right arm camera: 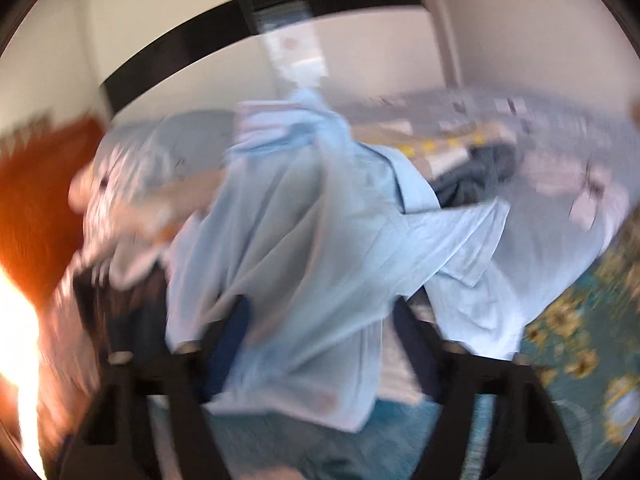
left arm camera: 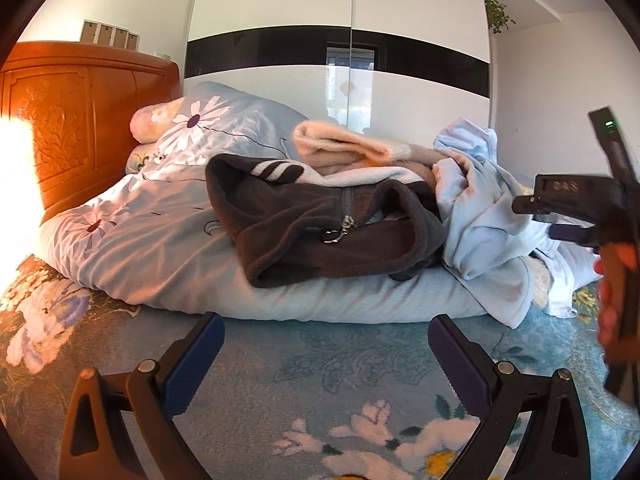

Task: Fold clothes
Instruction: 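Grasp the light blue sweatshirt from the pile with the right gripper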

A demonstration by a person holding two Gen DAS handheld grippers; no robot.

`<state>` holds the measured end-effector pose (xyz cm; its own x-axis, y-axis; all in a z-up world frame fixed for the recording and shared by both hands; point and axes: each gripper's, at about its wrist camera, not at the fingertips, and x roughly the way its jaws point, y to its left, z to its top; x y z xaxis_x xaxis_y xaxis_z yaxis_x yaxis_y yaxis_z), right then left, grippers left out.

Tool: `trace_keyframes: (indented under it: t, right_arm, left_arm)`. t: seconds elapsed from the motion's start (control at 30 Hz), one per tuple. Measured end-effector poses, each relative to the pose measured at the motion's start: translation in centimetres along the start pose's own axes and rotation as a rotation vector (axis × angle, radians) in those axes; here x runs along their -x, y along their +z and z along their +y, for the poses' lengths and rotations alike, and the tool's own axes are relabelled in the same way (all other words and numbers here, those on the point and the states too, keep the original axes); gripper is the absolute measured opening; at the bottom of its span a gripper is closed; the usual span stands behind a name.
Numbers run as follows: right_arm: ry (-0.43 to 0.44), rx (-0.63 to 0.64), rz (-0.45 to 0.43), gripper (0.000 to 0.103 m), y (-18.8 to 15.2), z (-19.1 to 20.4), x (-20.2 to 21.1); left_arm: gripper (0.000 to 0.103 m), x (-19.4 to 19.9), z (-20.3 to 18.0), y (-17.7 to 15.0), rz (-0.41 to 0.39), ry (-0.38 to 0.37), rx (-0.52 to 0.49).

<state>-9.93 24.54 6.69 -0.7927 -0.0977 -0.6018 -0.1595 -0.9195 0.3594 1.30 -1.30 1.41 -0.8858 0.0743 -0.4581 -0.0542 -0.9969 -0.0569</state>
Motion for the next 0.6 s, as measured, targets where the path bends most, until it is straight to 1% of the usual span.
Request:
trace_keyframes:
  t: [0.03,0.07,0.1,0.13,0.23,0.3,0.4,0.5,0.6]
  right_arm:
    - [0.035,-0.068,0.022,0.031,0.3,-0.8,-0.7]
    - [0.065,-0.12,0.037,0.006,0.6,-1.4,-1.1]
    - [0.084,-0.144,0.039,0.003,0.8,-1.5,-1.1]
    - [0.102,-0.154,0.035,0.003,0.8,-1.6,-0.7]
    - [0.149,-0.118,0.004,0.002,0.6,-1.5,2.4]
    - [0.186,-0.088,-0.015,0.002,0.0,-1.9,5.9]
    - [0.213,-0.032,-0.042,0.002,-2.0,-3.1,12.7]
    - [0.206,0.02,-0.062,0.002,-4.3,-4.3,18.7]
    - [0.17,0.045,-0.081,0.002,-5.8,-6.2,24.6]
  left_arm:
    - [0.103,0.0,0.1,0.0,0.0,0.002,0.0]
    - [0.103,0.0,0.1,0.0,0.0,0.004,0.0]
    - [0.103,-0.1,0.2,0.0,0.002,0.007,-0.002]
    - [0.103,-0.1,0.2,0.0,0.004,0.01,-0.005]
    - [0.103,-0.1,0.2,0.1,0.004,0.027,-0.02]
    - [0.103,0.0,0.1,0.2,-0.006,0.043,-0.032]
    - [0.103,0.5,-0.2,0.6,-0.024,0.053,-0.049]
    - [0.103,1.4,-1.1,1.1,-0.049,0.065,-0.087]
    - [0.103,3.6,-3.2,1.9,-0.093,0.107,-0.182]
